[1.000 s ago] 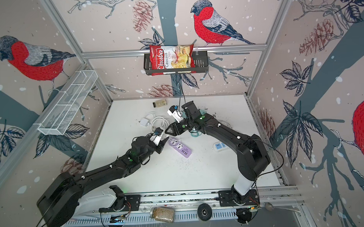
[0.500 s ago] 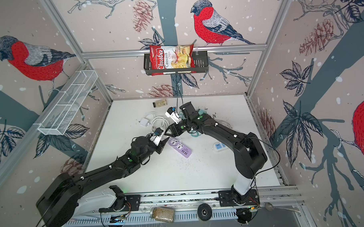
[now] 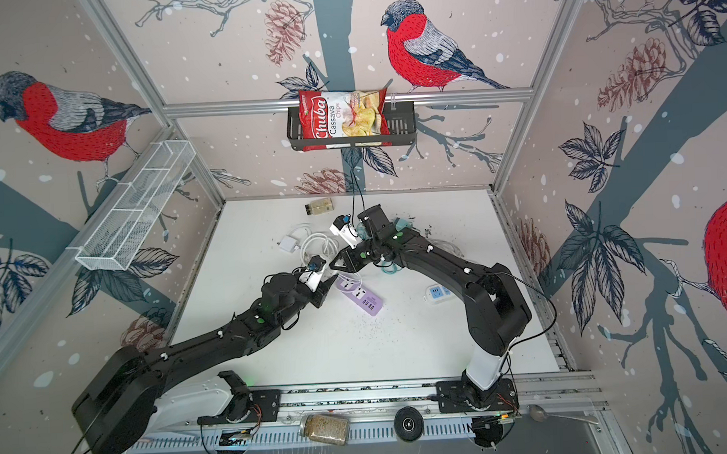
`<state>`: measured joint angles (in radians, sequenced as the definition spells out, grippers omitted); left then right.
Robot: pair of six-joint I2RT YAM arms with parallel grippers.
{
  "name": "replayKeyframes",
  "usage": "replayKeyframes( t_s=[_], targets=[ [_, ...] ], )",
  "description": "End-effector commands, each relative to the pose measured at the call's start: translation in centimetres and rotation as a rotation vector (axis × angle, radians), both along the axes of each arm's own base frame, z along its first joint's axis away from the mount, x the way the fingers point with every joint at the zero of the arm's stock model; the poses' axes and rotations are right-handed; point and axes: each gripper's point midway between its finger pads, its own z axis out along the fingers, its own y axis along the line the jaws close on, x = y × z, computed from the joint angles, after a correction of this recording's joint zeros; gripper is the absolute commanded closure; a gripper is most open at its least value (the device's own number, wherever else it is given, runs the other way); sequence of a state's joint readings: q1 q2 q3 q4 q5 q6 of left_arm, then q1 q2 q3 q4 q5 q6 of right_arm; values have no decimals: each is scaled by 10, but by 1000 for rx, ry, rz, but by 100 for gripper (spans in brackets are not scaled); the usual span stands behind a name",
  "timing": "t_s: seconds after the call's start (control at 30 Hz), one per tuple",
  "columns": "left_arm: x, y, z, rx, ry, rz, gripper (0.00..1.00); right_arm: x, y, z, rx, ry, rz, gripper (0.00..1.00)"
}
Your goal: Insert the plug
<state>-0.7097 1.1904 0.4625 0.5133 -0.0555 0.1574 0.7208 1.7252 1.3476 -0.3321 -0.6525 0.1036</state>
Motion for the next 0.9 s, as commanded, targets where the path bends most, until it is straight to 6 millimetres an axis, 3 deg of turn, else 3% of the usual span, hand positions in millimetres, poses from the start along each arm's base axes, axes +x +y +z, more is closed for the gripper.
replayKeyframes(
  t_s=[0.0, 0.23, 0.37, 0.53, 0.73, 0.87],
  targets=[
    [4, -6, 22, -53, -59, -11, 75, -7, 2, 1, 12, -8, 42, 84],
    [7, -7, 26, -47, -13, 9, 41, 20, -15, 15, 2, -60, -78, 89],
    [4, -4, 39, -67, -16, 10, 38, 48, -42, 16, -53, -98, -202, 89],
    [-3, 7, 58, -99, -53, 31, 38, 78, -89, 0, -157, -120, -368, 90],
    [-13, 18, 75, -142, -66, 50, 38, 90, -127, -32, -271, -123, -481, 90],
    [-16, 21, 69, -150, -36, 57, 38, 88, -131, -53, -322, -114, -495, 90]
  ],
)
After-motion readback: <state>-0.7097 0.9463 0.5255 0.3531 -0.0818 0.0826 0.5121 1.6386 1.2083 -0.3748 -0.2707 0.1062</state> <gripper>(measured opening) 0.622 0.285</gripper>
